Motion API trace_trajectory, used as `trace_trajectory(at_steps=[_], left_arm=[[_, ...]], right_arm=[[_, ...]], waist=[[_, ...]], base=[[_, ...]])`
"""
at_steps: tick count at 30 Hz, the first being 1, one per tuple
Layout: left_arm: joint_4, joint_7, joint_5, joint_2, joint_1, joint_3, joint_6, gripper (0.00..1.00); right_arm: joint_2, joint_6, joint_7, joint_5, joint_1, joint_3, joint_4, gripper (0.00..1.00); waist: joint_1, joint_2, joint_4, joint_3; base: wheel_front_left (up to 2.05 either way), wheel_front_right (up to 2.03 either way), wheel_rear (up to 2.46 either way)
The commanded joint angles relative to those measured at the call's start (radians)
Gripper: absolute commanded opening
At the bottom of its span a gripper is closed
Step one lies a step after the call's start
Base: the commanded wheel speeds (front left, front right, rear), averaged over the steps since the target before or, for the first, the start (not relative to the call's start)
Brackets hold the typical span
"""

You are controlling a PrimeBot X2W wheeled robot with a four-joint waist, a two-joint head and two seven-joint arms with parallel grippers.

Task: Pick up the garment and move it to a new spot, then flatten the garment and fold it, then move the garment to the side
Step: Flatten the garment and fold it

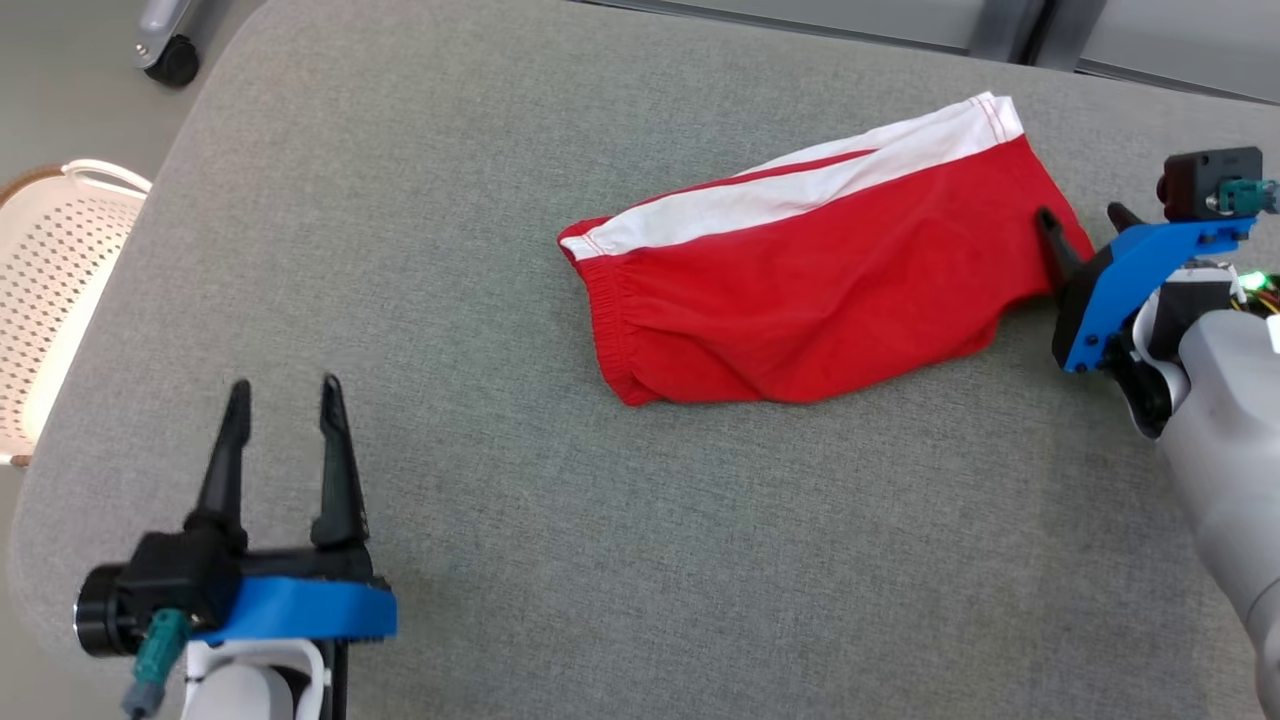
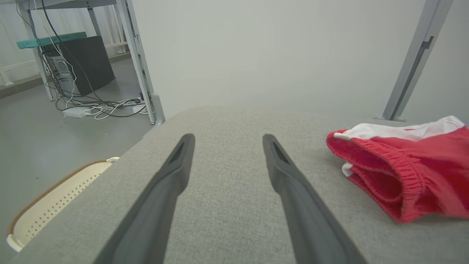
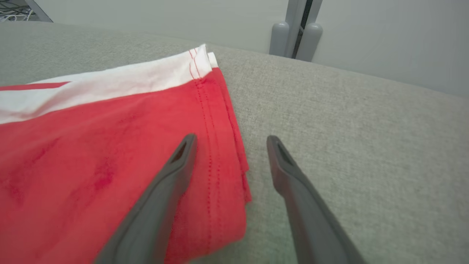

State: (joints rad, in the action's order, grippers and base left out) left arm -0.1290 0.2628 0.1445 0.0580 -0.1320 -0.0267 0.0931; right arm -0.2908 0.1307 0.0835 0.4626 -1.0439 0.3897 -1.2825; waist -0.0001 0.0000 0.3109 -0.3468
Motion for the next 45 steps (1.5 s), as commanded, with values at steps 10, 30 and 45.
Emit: trace_trajectory(at_steps=[10,30,45], left_arm=[[0.013,0.002,-0.025,-0.007,0.040,0.054,-0.028,1.00],[0.013,0.002,-0.079,-0.008,0.127,0.004,-0.035,1.00],[0.019,0.002,-0.102,-0.008,0.137,-0.033,-0.027,1.00]], right_arm=[[0.041,0.000,-0.113,0.051,0.075,0.000,-0.011,0.00],[-0.035,0.000,0.055,0.350,0.386,0.029,0.282,0.00],[-0.094,0.000,0.104,0.453,0.553,-0.002,0.419,0.00]], waist=[[0.0001,0.0000,0.009,0.014],[0.0001,0.0000,-0.154,0.179],[0.0001,0.0000,-0.215,0.186]], base=[[0.00,0.00,0.00],[0.00,0.00,0.00],[0.00,0.00,0.00]])
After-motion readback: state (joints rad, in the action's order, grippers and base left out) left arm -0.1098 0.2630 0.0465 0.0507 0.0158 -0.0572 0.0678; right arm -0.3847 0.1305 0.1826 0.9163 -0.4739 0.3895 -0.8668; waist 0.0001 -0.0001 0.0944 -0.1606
